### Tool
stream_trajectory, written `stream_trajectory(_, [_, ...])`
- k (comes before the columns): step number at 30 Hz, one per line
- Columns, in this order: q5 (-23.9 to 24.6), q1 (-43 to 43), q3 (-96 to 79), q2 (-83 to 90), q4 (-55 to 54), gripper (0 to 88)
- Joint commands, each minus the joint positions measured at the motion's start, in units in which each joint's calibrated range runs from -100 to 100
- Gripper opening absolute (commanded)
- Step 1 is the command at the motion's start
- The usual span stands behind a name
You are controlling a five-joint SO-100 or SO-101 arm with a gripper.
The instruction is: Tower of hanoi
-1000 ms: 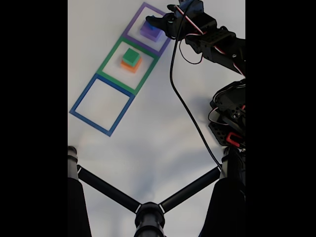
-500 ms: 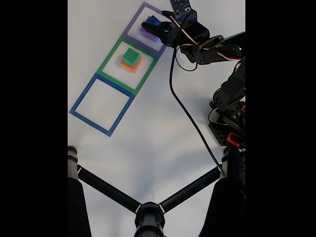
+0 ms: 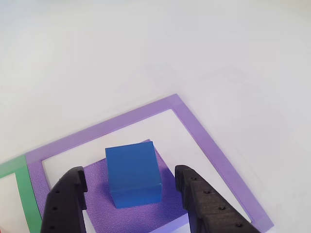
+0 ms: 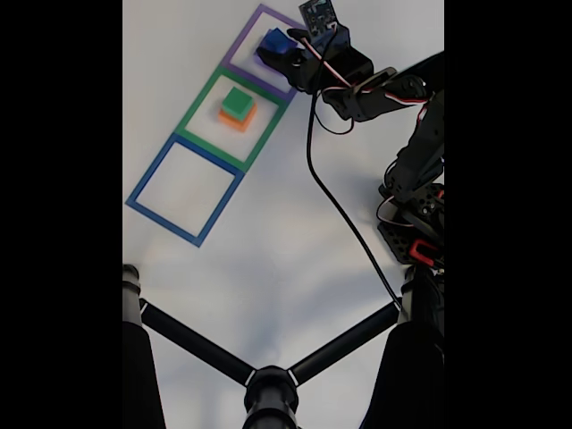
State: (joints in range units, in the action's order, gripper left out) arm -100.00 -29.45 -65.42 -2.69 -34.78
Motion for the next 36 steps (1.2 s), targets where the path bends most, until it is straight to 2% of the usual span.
stream_trajectory(1, [0.0, 0.81, 2.77, -0.2, -1.52, 13.9])
stream_trajectory(18, [0.0, 1.12, 3.77, -0.6, -1.19, 2.3])
stream_trajectory(22, [0.0, 1.5, 3.77, 3.57, 3.91, 2.2])
stream_trajectory(27, [0.0, 2.26, 4.4, 16.87, 21.79, 1.9])
stream_trajectory(36, [0.0, 5.16, 24.39, 38.9, 76.59, 1.2])
